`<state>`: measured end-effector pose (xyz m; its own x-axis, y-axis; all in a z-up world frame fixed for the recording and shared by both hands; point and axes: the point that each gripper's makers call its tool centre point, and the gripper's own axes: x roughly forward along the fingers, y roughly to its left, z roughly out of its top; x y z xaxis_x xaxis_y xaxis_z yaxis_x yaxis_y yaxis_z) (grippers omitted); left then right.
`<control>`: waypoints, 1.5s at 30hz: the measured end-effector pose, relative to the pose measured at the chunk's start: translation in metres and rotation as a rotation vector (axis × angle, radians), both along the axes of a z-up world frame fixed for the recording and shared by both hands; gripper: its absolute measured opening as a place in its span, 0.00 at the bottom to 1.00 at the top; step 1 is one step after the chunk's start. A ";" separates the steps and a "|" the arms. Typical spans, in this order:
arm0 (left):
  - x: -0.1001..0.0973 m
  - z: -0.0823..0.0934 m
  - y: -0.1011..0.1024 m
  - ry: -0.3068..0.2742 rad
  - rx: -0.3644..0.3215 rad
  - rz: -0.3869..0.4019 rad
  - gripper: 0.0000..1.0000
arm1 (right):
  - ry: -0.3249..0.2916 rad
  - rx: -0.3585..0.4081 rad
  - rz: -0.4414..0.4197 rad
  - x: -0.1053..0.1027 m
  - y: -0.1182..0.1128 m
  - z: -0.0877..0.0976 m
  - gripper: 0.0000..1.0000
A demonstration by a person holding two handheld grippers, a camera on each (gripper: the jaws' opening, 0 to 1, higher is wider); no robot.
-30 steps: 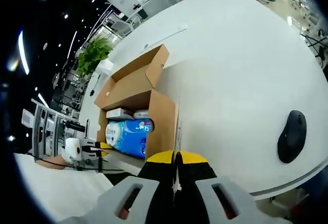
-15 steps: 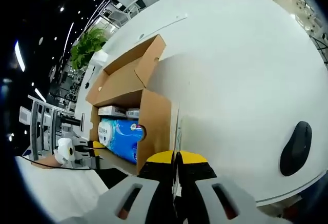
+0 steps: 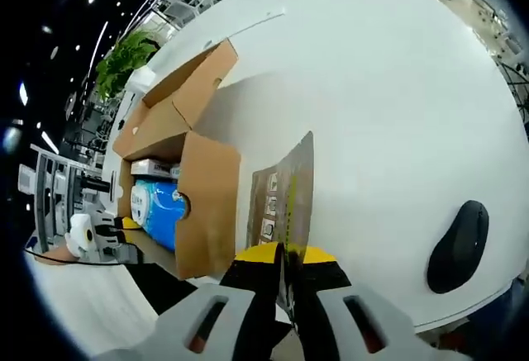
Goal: Operate the shoe box by opening the lid, removing the specified soft item, and placing it in the target area until the item is outside and the box remains undamaged.
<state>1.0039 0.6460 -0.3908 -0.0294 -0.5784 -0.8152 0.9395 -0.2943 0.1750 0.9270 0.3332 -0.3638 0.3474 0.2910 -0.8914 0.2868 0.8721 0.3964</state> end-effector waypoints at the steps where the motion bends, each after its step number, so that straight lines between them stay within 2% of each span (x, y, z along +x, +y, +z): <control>1: 0.000 0.000 0.000 0.000 0.000 0.000 0.04 | 0.001 0.001 -0.003 0.000 0.000 0.000 0.02; 3: 0.000 0.000 0.000 0.001 0.001 0.000 0.04 | 0.001 0.000 -0.005 0.000 -0.001 -0.001 0.02; 4: 0.000 0.000 0.000 0.002 0.005 -0.001 0.04 | 0.011 -0.034 0.007 -0.001 -0.005 -0.005 0.02; 7: 0.000 0.000 0.000 0.001 0.008 -0.002 0.04 | 0.006 -0.072 0.045 0.001 -0.010 -0.009 0.03; 12: -0.001 0.001 0.000 0.003 0.014 -0.005 0.04 | 0.027 -0.098 0.047 -0.003 -0.018 -0.021 0.06; 21: -0.001 0.002 0.000 0.004 0.020 -0.003 0.04 | 0.028 -0.128 0.068 -0.002 -0.024 -0.032 0.09; 36: -0.001 0.001 0.000 0.003 0.022 -0.002 0.04 | 0.028 -0.193 0.115 -0.001 -0.035 -0.041 0.18; 40: -0.001 0.001 0.000 0.005 0.022 -0.001 0.04 | 0.046 -0.196 0.088 -0.005 -0.036 -0.043 0.20; 43: -0.001 0.001 0.000 0.003 0.021 -0.001 0.04 | 0.040 -0.210 0.094 -0.008 -0.036 -0.045 0.25; 45: -0.001 0.001 0.000 0.002 0.020 -0.001 0.04 | 0.028 -0.261 0.107 -0.010 -0.043 -0.044 0.32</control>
<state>1.0028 0.6460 -0.3897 -0.0322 -0.5617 -0.8267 0.9396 -0.2991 0.1667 0.9172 0.2898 -0.4078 0.3011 0.0844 -0.9498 0.1951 0.9695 0.1480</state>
